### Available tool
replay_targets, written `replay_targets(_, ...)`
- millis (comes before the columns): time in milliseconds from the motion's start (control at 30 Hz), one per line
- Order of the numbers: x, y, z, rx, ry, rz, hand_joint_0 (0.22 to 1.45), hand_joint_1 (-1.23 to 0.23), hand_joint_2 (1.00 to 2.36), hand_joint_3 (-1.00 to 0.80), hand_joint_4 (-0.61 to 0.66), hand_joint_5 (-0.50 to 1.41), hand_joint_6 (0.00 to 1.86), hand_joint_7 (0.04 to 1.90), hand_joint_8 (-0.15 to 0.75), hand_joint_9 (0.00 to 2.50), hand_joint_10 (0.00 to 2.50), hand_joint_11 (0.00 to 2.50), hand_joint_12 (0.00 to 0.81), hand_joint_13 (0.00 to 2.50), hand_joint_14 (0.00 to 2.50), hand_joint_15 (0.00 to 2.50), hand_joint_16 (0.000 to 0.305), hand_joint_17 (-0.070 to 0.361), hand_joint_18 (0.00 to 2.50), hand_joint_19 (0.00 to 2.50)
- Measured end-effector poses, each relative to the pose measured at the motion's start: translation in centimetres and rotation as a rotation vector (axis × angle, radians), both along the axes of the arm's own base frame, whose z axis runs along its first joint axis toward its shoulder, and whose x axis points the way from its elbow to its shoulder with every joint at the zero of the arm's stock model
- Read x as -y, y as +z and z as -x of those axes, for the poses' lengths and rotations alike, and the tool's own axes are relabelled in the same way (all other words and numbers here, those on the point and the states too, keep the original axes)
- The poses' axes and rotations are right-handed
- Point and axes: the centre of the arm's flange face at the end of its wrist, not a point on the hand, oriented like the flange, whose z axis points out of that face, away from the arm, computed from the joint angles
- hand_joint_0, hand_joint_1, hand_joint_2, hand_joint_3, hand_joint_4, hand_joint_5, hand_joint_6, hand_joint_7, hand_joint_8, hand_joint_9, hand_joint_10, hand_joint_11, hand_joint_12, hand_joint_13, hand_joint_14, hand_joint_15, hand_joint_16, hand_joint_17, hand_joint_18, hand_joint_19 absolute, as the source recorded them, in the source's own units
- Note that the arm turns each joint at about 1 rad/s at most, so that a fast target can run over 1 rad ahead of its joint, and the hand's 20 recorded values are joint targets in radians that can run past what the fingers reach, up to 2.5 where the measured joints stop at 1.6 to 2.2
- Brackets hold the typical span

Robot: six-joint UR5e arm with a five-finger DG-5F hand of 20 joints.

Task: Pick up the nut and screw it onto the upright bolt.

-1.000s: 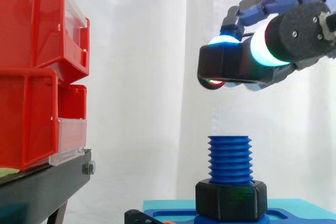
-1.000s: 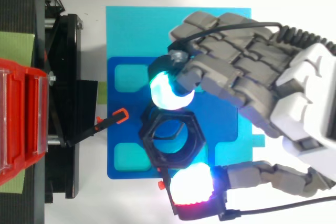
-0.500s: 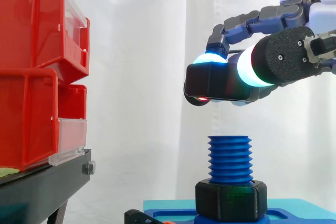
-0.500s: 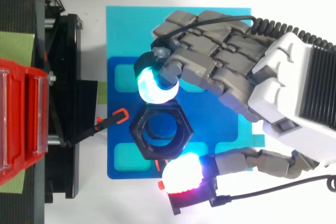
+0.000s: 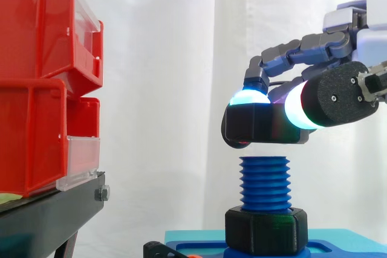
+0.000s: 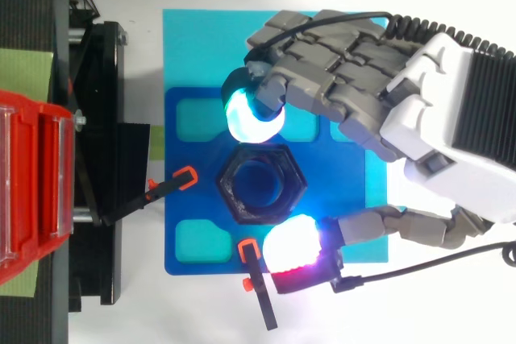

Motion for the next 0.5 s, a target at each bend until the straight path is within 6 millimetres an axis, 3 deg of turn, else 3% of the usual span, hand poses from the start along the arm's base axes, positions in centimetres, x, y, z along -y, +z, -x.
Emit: replay_targets(500, 0.46, -0.30, 0.17, -0.019, 0.007, -0.008, 0.53, -0.65, 1.00, -0.50, 0.33, -0.20, 0.52, 1.44, 0.343, 0.44, 0.00, 0.10, 0.375, 0.40, 0.00, 0.00, 0.054, 0.122, 0.50, 0.04)
